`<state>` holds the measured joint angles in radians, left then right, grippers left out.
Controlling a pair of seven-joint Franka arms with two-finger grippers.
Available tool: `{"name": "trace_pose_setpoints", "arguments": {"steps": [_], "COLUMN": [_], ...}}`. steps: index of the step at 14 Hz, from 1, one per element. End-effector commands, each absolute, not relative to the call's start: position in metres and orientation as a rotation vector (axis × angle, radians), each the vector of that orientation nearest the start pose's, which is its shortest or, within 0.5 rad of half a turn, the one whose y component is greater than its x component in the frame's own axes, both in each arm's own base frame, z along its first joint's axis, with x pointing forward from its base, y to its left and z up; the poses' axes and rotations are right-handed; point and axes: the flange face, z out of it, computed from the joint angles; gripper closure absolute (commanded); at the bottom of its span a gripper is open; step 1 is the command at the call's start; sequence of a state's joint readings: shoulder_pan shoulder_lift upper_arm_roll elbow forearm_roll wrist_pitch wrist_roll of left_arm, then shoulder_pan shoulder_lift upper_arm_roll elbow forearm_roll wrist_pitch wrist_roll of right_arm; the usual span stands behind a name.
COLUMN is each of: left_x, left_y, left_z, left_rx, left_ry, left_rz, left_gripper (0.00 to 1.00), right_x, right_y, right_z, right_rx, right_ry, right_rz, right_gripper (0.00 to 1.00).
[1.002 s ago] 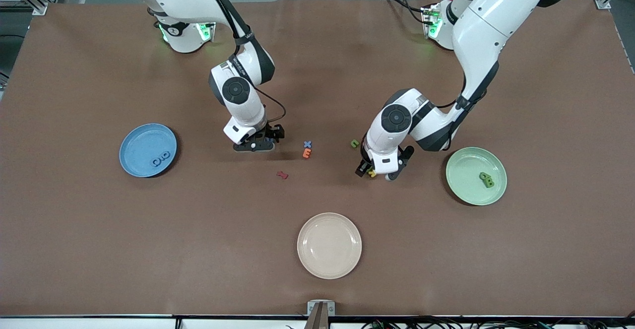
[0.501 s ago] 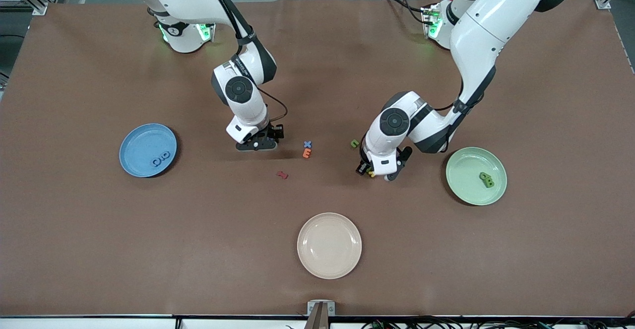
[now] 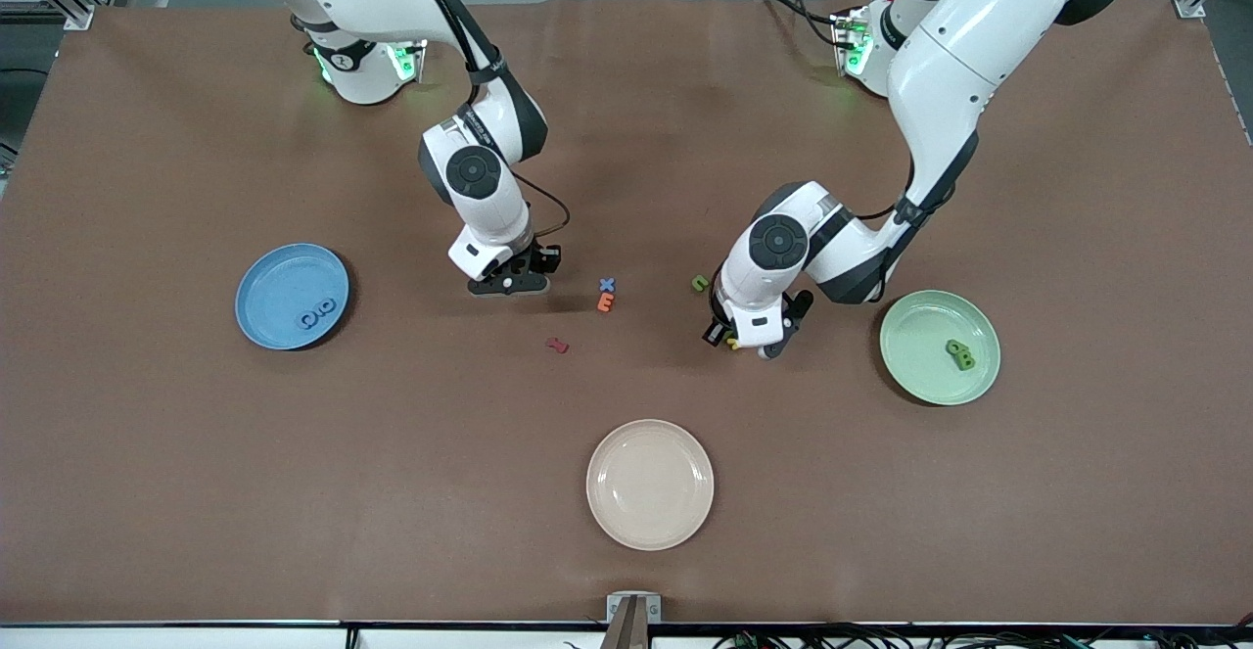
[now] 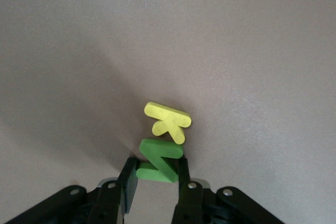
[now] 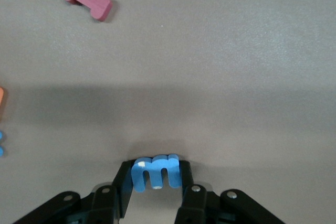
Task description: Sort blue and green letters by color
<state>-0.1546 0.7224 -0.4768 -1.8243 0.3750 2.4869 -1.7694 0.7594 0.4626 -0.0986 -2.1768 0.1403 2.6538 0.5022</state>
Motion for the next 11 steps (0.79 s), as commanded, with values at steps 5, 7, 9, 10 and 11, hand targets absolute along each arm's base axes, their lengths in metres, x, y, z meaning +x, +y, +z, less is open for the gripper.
{"name": "trace_pose_setpoints", "arguments": {"steps": [5,7,9,10,11], "left_x": [0.562,0.575,0.590,0.596,0.602], "left_y": [-0.356,-0.332,-0.299,-0.280,-0.255], "left_z": [0.243,0.259,0.273,0.273,0.273], "left_rx": [-2.820,-2.821,-2.825,-2.825,-2.829], "left_ry": [-1.444,-1.444,-1.399,-1.337,-1.270], "left_rz": [-0.047,-0.081,-0.103,-0.091,-0.078], "left_gripper": [1.00,1.00,1.00,1.00,1.00], "right_x": [0.465,0.485,0.500,0.506,0.511], "right_y": [0.294,0.245,0.182,0.154,0.123], "right_z": [0.202,0.230,0.250,0.256,0.261], "right_rx": [-3.151,-3.136,-3.110,-3.114,-3.127], "right_ry": [0.006,-0.075,-0.144,-0.204,-0.237], "right_rz": [0.183,0.279,0.361,0.389,0.412], "right_gripper": [0.99,0.99,0.99,0.99,0.99]}}
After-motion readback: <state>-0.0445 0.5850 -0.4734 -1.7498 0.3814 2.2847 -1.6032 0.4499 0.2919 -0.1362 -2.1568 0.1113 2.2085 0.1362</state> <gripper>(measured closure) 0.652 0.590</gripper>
